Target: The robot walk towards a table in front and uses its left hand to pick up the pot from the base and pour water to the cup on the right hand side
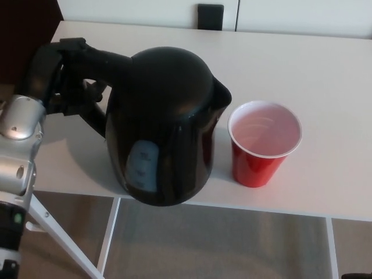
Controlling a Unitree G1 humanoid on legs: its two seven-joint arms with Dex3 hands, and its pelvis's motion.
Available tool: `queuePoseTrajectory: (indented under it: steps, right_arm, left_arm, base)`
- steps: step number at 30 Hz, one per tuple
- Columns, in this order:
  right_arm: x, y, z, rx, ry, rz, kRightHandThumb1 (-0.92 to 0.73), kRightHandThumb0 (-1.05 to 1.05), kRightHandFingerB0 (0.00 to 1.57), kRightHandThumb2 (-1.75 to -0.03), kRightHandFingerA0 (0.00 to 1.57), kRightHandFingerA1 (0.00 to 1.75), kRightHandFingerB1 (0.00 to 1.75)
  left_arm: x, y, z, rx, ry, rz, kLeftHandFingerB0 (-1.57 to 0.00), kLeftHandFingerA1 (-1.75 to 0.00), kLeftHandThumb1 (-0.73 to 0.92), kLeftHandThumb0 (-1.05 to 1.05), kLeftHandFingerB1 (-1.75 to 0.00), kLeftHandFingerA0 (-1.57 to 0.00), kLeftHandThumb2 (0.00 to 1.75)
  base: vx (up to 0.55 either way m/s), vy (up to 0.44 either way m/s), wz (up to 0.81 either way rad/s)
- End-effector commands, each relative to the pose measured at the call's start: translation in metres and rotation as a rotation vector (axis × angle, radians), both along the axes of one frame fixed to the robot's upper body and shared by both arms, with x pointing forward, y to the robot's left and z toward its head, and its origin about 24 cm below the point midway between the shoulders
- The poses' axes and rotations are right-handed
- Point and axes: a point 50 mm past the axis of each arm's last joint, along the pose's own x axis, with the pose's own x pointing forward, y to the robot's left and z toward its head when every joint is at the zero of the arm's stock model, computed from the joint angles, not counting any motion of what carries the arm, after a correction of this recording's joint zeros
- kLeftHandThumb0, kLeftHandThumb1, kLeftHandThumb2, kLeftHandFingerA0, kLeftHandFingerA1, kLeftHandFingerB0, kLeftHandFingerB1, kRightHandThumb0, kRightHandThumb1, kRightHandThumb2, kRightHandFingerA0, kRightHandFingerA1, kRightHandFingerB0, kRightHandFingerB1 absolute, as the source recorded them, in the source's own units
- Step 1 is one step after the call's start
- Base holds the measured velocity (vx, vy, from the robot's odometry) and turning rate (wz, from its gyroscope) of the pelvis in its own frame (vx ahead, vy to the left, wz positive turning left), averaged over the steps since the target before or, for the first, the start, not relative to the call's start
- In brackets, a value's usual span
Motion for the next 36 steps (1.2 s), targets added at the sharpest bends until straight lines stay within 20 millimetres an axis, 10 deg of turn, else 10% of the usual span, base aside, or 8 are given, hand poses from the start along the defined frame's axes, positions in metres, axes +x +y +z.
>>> queuePoseTrajectory:
  steps: [1, 16, 35, 36]
  right_arm:
    - [0.000, -0.006, 0.003, -0.021, 0.002, 0.005, -0.44, -0.64, 0.59, -0.56, 0.87, 0.65, 0.59]
    - [0.001, -0.007, 0.003, -0.039, 0.009, 0.030, -0.30, -0.64, 0.60, -0.85, 0.84, 0.75, 0.67]
    - [0.003, -0.007, 0.004, -0.075, 0.033, 0.077, -0.44, -0.62, 0.68, -0.56, 0.93, 0.64, 0.57]
    - [0.003, -0.007, 0.004, -0.082, 0.034, 0.087, -0.30, -0.62, 0.61, -0.85, 0.85, 0.75, 0.67]
  left_arm:
    - [0.004, 0.006, 0.020, -0.028, -0.130, 0.096, -0.77, -1.37, 0.81, -0.18, -1.02, -1.03, 0.67]
    - [0.016, -0.018, 0.058, 0.188, -0.338, 0.120, -0.81, -1.27, 0.81, -0.18, -0.96, -1.09, 0.65]
    - [0.010, -0.066, 0.085, 0.445, -0.529, 0.029, -0.79, -1.38, 0.80, -0.21, -1.06, -1.05, 0.63]
    - [0.010, -0.068, 0.087, 0.456, -0.541, 0.023, -0.78, -1.40, 0.80, -0.19, -1.04, -1.04, 0.63]
  base:
    - [0.00, 0.000, 0.00]
    - [0.00, 0.000, 0.00]
    - [0.00, 0.000, 0.00]
    - [0.00, 0.000, 0.00]
